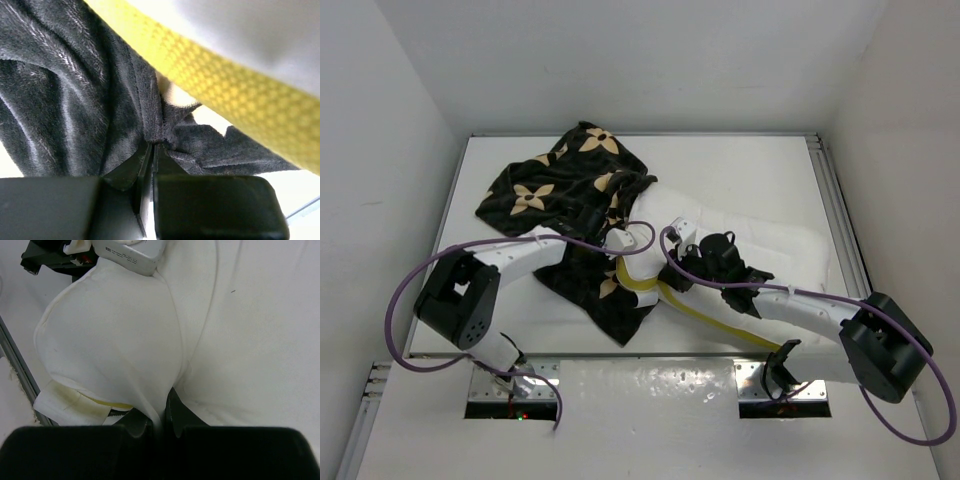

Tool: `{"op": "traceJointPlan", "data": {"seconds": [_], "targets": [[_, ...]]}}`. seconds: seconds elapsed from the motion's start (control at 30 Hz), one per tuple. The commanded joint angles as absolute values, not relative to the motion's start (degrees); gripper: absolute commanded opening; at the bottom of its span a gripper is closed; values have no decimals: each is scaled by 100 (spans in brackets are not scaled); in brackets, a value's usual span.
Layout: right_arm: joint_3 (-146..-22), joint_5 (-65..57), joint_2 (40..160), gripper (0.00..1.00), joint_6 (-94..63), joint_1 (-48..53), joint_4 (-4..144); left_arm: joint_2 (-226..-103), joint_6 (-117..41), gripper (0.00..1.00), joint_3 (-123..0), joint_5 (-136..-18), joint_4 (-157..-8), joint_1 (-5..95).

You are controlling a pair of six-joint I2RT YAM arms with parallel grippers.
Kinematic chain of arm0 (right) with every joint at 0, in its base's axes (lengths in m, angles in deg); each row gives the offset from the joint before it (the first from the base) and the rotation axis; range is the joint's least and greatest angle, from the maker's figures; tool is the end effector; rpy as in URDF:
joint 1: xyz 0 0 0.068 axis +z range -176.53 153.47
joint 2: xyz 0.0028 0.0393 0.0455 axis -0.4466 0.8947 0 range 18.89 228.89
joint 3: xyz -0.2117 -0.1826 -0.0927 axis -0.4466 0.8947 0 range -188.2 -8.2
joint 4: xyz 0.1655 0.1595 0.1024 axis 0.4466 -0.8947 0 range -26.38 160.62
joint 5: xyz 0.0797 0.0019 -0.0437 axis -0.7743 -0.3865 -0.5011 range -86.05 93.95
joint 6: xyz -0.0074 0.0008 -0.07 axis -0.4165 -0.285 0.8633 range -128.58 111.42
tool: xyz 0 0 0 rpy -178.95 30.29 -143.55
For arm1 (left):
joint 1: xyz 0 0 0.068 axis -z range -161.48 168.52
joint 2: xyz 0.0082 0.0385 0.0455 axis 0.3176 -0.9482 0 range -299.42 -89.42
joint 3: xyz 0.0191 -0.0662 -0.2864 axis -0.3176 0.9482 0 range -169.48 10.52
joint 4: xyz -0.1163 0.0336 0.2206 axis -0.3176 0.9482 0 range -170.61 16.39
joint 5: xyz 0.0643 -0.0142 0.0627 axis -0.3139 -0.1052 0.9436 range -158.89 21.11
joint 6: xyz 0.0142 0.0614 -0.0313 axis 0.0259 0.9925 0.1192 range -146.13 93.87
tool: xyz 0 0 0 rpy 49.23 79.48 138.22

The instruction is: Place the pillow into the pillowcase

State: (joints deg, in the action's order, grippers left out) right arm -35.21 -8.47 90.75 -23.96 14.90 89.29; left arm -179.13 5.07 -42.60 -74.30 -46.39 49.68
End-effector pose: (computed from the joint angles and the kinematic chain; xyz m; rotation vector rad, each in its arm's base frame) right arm 0.1840 0.1789 0.2054 -0.6167 2.0299 0.8295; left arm 0.2418 -0.1526 0.1843 1.4708 2.3871 -0.1321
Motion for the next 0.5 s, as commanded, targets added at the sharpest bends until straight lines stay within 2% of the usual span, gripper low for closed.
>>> {"op": "traceJointPlan", "data": {"seconds": [0.0, 0.37, 0.47], "targets": [[-3773, -967, 8973, 0, -2476, 1540, 9294, -17696, 525, 0, -4370, -7636, -4520, 5025], [-4187, -1133, 9272, 0, -1930, 1961, 8881, -16984, 875, 0, -5661, -10297, -3405, 3900], [-4116, -1160, 9298, 0, -1896, 1961, 8934, -16967, 972, 0, -5891, -10492, -3088, 3812]]}}
